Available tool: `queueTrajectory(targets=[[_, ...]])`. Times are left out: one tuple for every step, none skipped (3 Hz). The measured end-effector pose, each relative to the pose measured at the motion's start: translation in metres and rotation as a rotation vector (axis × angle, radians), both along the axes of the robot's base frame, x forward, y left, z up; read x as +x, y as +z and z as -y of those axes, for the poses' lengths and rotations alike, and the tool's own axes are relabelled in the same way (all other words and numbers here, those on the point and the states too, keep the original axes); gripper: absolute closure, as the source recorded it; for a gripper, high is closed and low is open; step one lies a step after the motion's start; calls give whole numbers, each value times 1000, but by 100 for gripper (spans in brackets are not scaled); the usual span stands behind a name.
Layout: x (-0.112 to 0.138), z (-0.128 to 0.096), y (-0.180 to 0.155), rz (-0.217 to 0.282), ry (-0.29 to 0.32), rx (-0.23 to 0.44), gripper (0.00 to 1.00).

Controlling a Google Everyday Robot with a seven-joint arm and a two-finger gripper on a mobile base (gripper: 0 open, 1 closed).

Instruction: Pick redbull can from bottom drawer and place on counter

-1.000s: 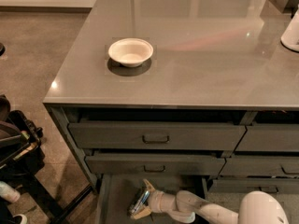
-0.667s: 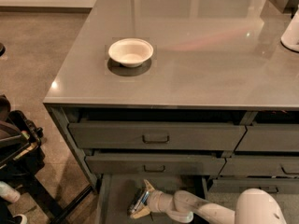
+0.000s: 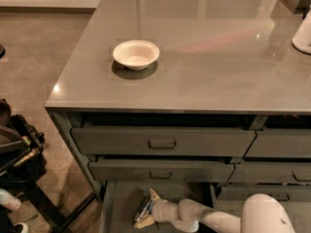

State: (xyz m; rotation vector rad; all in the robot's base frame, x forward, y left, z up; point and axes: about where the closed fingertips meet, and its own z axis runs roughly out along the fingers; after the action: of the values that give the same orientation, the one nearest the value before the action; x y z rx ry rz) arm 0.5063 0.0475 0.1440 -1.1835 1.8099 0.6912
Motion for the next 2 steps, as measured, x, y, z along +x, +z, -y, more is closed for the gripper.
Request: queueTrajectory(targets=[[0,-3,-2,-8,-2,4,0],[0,-3,-2,-8,-2,4,18]])
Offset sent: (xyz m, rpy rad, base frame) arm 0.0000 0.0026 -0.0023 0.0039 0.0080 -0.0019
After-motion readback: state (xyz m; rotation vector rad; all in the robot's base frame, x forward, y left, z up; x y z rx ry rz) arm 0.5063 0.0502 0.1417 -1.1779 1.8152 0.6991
